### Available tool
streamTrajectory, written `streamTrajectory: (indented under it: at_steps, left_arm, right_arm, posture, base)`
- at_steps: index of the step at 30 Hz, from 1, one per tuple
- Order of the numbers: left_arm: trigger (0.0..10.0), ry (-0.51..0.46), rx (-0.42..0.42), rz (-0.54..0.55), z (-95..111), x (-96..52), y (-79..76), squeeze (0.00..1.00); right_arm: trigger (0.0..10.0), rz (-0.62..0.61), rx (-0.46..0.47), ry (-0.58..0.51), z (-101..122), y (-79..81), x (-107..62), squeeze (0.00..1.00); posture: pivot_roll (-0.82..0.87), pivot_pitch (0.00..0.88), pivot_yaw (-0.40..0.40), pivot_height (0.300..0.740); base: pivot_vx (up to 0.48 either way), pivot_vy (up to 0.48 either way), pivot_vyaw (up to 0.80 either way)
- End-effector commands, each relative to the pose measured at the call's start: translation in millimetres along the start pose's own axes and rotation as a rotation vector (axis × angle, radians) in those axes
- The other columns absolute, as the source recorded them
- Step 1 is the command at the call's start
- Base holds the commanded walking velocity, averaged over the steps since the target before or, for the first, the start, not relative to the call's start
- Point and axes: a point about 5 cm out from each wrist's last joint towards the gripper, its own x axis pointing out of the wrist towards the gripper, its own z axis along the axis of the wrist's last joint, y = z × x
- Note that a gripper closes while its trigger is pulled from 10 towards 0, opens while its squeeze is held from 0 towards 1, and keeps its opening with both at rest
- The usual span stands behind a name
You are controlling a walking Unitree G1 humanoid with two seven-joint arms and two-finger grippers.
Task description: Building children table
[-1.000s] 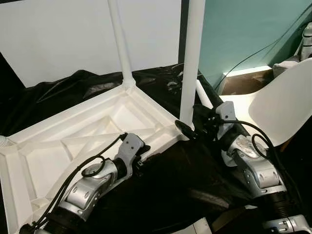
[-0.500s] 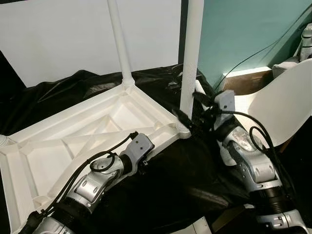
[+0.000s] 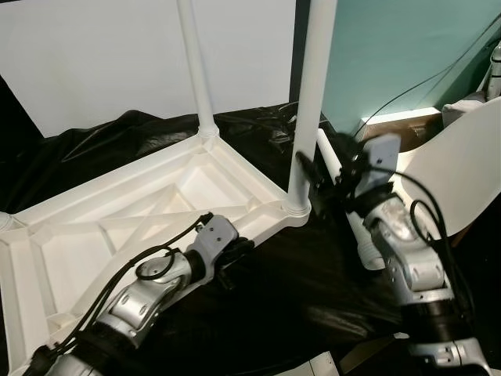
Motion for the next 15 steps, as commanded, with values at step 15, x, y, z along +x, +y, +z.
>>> streamTrajectory:
  at_steps: [15]
  left_arm:
    - [0.0,0.095,-0.141,-0.42,-28.3,-34.1,-31.7,0.0]
  right_arm:
    - [10.0,0.201,-0.064,0.144,-33.6,-9.2,18.6,0.0]
  posture:
    - [0.01,0.0,0.02,0.74]
  base:
    - [0.0,0.0,0.0]
